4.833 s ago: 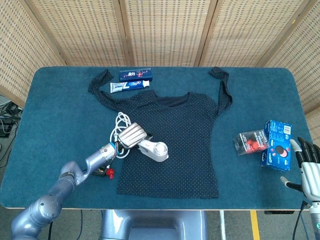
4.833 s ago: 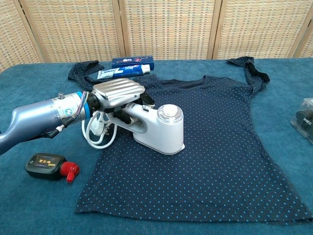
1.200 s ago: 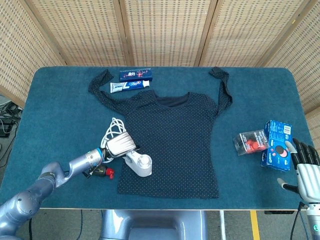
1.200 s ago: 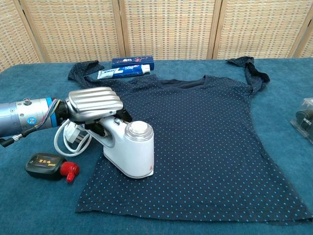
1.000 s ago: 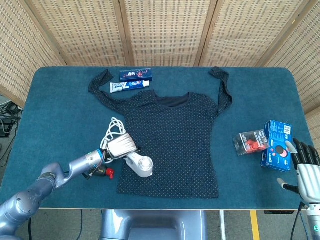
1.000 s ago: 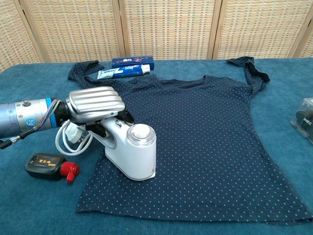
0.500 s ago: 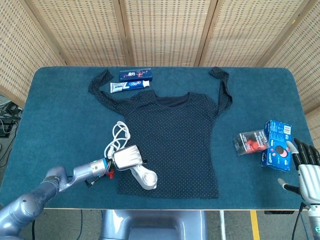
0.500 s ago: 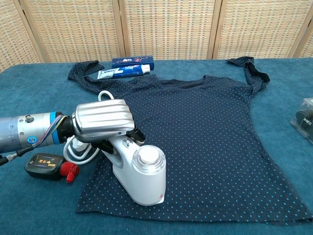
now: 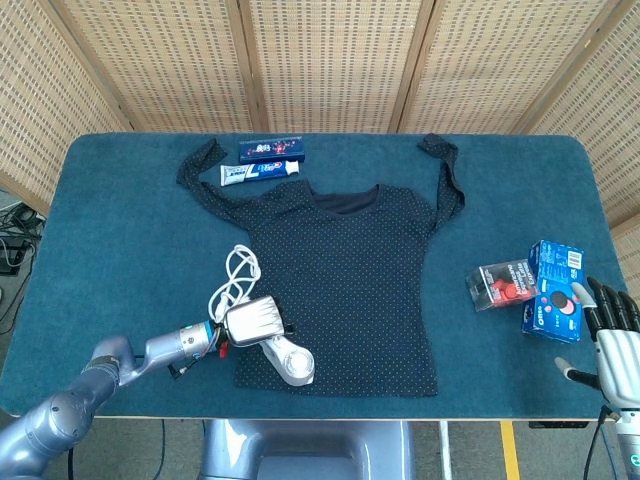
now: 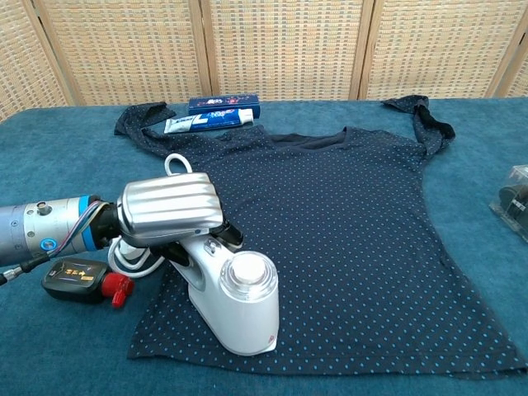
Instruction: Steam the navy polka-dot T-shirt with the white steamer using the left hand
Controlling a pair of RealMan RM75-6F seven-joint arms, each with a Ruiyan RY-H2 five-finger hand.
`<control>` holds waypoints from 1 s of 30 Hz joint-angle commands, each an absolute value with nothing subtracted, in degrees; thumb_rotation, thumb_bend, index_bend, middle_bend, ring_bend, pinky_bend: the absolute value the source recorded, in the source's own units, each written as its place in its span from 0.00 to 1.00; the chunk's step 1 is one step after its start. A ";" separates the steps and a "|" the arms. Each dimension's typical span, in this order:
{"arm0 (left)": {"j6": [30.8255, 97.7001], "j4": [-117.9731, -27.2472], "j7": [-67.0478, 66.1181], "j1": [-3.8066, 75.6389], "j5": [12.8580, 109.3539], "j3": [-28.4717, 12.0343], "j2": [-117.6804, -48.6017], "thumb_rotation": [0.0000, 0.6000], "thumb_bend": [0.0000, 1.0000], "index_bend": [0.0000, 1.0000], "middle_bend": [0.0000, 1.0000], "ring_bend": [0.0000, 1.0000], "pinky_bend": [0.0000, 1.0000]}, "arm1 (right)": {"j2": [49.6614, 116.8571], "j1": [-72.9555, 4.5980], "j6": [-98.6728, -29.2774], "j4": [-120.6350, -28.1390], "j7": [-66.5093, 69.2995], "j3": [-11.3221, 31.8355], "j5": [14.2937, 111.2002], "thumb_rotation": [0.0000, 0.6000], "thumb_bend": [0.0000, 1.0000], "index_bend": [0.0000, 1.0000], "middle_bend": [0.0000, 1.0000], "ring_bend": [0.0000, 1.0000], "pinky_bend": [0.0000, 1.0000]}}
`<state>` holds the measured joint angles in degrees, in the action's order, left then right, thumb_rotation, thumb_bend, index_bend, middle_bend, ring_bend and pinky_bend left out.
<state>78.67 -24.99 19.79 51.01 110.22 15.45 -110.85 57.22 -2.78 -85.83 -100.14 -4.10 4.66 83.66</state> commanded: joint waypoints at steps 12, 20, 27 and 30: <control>77.76 -16.81 24.72 48.36 107.66 14.49 -112.45 1.00 0.70 1.00 0.90 0.82 0.97 | 57.29 -2.84 -85.66 -100.15 -4.36 4.66 83.56 1.00 0.00 0.00 0.00 0.00 0.00; 80.37 -15.46 27.03 47.67 108.39 15.43 -113.50 1.00 0.70 1.00 0.90 0.82 0.97 | 57.38 -2.91 -85.45 -100.16 -4.55 4.67 83.36 1.00 0.00 0.00 0.00 0.00 0.00; 84.00 -16.07 28.30 47.37 109.87 16.77 -114.14 1.00 0.70 1.00 0.90 0.82 0.97 | 57.32 -2.93 -85.34 -100.11 -4.44 4.70 83.21 1.00 0.00 0.00 0.00 0.00 0.00; 85.25 -16.63 28.37 47.63 110.66 17.38 -114.42 1.00 0.70 1.00 0.90 0.82 0.97 | 57.25 -2.92 -85.27 -100.15 -4.39 4.68 83.15 1.00 0.00 0.00 0.00 0.00 0.00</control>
<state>84.90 -16.39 28.35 47.52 110.34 17.09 -114.26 57.25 -2.92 -85.27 -100.15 -4.39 4.68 83.15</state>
